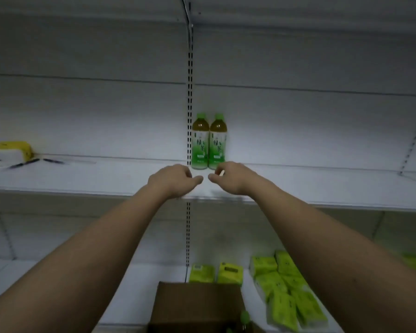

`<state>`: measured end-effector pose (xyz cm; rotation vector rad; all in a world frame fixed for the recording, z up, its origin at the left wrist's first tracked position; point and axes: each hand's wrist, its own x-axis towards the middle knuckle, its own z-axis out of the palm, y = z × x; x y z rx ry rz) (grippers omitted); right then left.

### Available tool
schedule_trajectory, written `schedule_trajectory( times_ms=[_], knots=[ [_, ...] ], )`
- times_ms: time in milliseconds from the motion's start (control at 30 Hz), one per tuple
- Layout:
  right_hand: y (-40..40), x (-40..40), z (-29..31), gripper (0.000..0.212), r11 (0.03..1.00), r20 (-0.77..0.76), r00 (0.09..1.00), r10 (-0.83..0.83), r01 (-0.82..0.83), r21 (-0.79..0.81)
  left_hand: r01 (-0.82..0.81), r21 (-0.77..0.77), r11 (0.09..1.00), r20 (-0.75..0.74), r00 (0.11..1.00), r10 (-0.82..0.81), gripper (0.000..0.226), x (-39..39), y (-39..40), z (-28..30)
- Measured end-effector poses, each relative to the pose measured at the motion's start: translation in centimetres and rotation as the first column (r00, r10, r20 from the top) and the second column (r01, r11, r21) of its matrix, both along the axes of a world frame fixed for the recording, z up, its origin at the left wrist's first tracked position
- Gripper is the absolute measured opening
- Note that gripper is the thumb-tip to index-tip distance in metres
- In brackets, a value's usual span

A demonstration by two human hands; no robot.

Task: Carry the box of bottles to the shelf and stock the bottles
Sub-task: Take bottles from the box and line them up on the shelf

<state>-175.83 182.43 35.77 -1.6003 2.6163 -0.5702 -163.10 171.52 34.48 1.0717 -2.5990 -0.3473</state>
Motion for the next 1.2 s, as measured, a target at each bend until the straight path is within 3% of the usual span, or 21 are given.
schedule_trajectory(
  times_ms=[233,500,633,867,1100,1200],
  knots=[
    [6.3,7.5,-7.2,0.026,0.992,0.059,0.998,0.021,-0.014,-0.126,0.052,0.089,0.995,-0.194,0.98,-0.034,0.041,7.7,7.1,-7.9],
    [10.2,12.0,-21.2,0.021,0.998,0.348,0.937,0.035,-0.013,-0.065,-0.039,0.234,0.971,-0.103,0.993,0.064,0.034,13.4,11.1,-19.9],
    [10.7,11.1,-27.9,0.02,0.997,0.453,0.891,-0.036,0.003,0.073,-0.088,0.381,0.92,-0.066,0.99,0.122,0.033,13.5,11.9,-25.9],
    [13.8,9.6,-40.2,0.037,0.917,0.564,0.79,-0.243,-0.003,0.399,-0.256,0.653,0.713,0.231,0.964,0.135,0.025,13.1,12.3,-37.4],
    [10.9,8.2,-46.8,0.042,0.876,0.555,0.772,-0.309,0.005,0.482,-0.379,0.699,0.607,0.364,0.918,0.155,0.04,11.9,10.9,-46.7],
    [8.9,7.4,-49.9,0.054,0.86,0.551,0.772,-0.317,-0.011,0.511,-0.48,0.744,0.464,0.403,0.877,0.261,0.055,10.3,11.0,-48.7]
  ],
)
